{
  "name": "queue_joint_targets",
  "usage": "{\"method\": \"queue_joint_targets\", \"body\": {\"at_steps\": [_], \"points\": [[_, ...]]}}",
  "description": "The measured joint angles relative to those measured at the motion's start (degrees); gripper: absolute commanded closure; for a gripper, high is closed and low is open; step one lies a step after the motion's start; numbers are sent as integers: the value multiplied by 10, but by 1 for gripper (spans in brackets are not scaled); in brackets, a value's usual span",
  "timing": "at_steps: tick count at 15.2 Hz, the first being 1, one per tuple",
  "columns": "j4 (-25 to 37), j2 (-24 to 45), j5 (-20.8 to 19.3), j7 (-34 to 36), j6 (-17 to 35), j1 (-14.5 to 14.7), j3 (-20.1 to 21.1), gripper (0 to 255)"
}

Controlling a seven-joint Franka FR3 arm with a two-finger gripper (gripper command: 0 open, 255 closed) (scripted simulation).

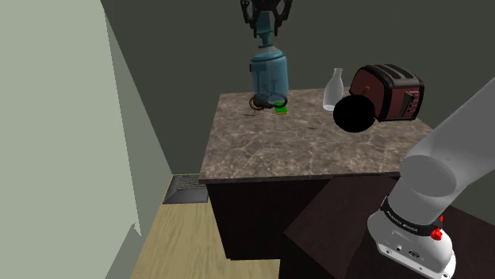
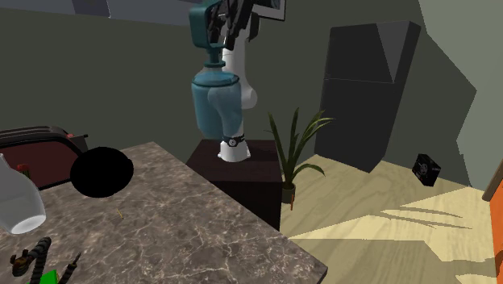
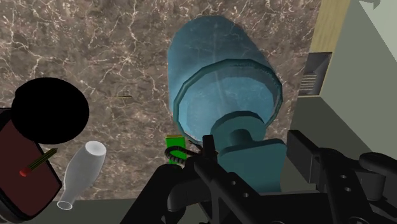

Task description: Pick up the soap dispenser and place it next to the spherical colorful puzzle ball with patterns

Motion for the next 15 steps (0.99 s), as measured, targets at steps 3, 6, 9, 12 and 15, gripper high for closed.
{"method": "queue_joint_targets", "body": {"at_steps": [3, 6, 9, 12, 15], "points": [[32, 7, -2, -3, -25, -1, 1, 255], [71, 22, -7, -4, -50, -1, 5, 255], [116, 40, -14, -5, -79, -1, 9, 255], [155, 56, -21, -6, -104, 0, 13, 255], [111, 11, -3, -32, -96, -9, -8, 255]]}}
